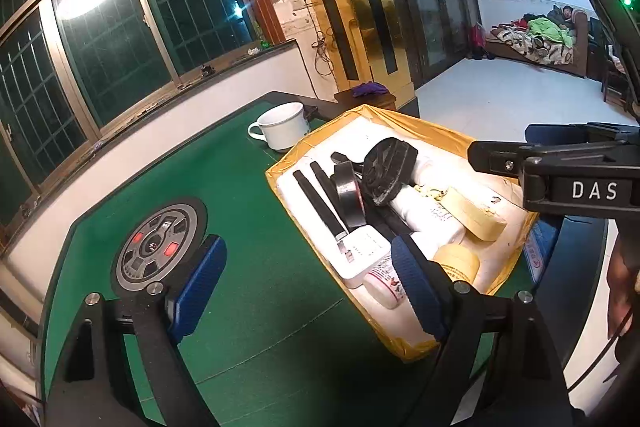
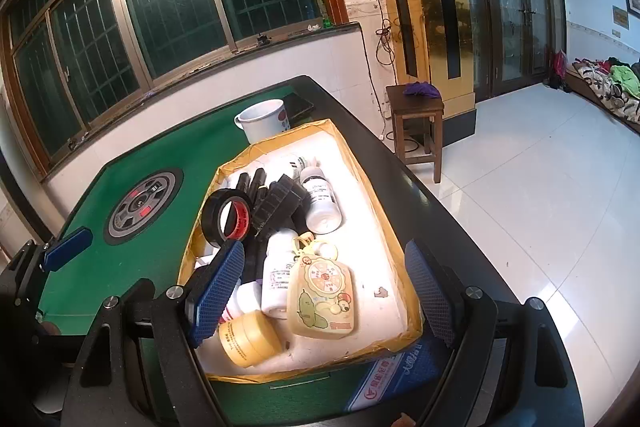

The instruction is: Organize rigid objects

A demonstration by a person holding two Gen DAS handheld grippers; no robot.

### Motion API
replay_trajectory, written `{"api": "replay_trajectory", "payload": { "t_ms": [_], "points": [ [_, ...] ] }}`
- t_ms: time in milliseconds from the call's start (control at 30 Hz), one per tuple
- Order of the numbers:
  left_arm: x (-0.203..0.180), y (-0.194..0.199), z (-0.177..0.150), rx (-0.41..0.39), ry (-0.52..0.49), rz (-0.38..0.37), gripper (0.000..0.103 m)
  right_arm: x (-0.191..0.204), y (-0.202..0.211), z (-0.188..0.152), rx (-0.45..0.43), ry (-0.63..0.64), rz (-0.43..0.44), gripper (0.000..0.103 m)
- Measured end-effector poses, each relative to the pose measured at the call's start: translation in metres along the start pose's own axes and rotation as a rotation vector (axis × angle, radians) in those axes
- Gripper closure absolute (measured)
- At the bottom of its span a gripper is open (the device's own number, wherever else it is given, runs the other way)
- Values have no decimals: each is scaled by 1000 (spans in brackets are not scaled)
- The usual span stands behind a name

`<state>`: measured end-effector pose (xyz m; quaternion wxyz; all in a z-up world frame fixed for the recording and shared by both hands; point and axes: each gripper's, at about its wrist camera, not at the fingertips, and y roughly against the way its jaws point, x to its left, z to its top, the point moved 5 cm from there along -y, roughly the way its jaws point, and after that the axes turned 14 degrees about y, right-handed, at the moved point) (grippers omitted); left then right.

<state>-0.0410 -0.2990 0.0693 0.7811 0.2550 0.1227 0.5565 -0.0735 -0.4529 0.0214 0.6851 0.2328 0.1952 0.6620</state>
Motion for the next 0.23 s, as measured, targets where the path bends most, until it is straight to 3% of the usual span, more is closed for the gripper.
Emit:
{"api": "replay_trajectory", "payload": {
  "t_ms": [233],
  "points": [
    [-2,9,2,-47,0,-8,18,-3,0,-1,-1,-7,3,24]
  ]
}}
